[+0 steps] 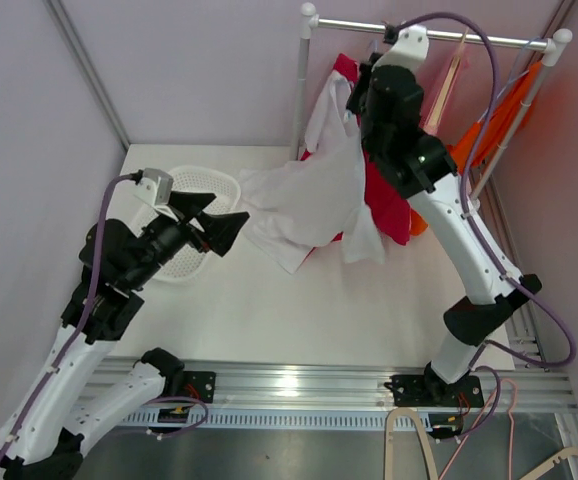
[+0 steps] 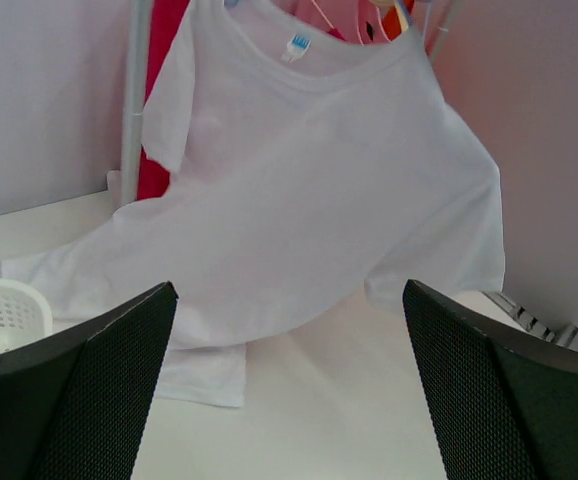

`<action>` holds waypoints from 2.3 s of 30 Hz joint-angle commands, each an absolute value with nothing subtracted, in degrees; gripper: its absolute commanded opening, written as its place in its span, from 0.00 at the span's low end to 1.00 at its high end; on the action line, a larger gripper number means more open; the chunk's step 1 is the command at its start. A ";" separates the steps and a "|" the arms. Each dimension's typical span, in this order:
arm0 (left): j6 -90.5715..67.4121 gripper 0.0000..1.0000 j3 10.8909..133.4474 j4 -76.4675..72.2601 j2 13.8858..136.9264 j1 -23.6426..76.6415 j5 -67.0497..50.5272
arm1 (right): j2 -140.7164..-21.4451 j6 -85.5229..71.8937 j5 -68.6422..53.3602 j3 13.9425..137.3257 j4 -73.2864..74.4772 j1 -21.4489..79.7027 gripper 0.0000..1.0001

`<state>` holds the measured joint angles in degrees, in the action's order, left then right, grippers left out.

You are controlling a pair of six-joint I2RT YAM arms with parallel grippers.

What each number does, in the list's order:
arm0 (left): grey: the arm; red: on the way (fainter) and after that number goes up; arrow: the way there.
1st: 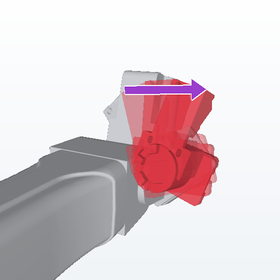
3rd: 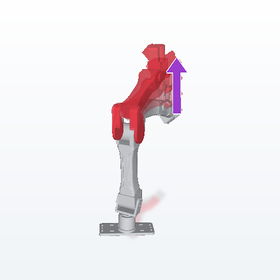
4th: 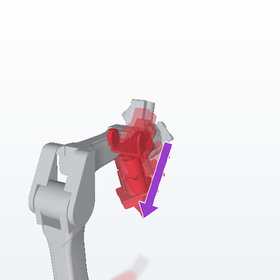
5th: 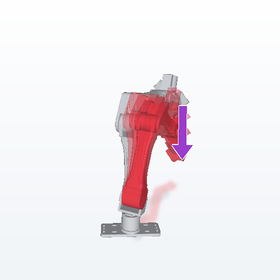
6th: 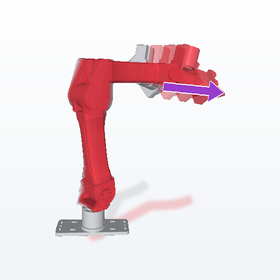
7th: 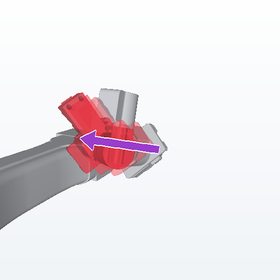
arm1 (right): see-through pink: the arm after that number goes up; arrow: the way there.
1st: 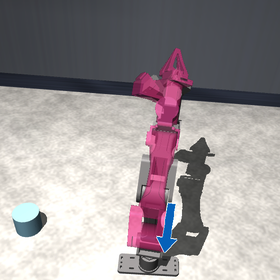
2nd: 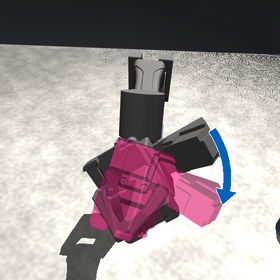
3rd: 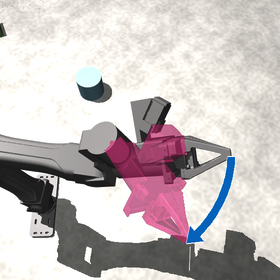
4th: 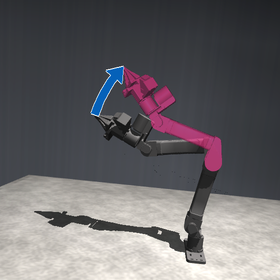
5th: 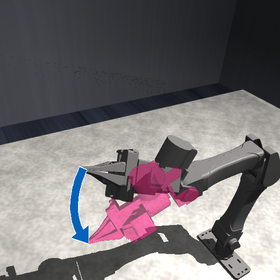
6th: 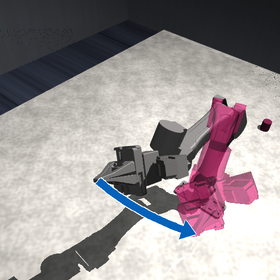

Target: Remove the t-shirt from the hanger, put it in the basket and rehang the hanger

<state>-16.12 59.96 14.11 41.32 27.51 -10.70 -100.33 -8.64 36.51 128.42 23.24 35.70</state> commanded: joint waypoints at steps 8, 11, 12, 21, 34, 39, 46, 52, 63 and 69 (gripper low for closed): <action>-1.94 0.99 54.25 10.20 38.33 55.17 -0.11 | -85.61 -39.52 53.88 114.34 48.14 48.16 0.00; -0.62 1.00 49.41 9.67 36.83 65.10 8.74 | -85.17 -45.25 51.77 114.87 54.30 48.87 0.00; -0.18 0.99 48.00 8.80 36.48 70.26 10.70 | -85.17 -46.31 51.85 114.79 55.19 49.13 0.00; 1.48 1.00 35.95 -5.33 41.91 79.10 23.09 | -83.59 -47.55 50.36 111.98 53.71 51.41 0.00; 6.66 0.01 43.43 -10.26 56.26 78.91 26.45 | -83.49 -43.34 51.59 111.18 49.66 53.53 0.00; 3.26 0.01 40.44 -6.69 49.67 89.96 26.90 | -85.43 -39.56 52.57 111.18 46.06 50.46 0.00; -1.84 0.01 25.61 -14.05 45.36 104.05 24.52 | -86.22 -35.95 50.80 111.44 43.33 46.24 0.00; -6.32 0.01 22.06 -12.40 41.75 101.20 30.68 | -85.17 -35.51 44.48 112.06 45.96 44.38 0.00; -22.22 0.01 47.00 3.24 61.39 61.11 11.35 | -81.23 -37.53 25.14 112.42 60.73 52.37 0.00; -24.62 0.01 56.85 9.56 62.59 47.20 3.85 | -71.73 -35.08 32.86 107.59 59.51 55.81 0.00</action>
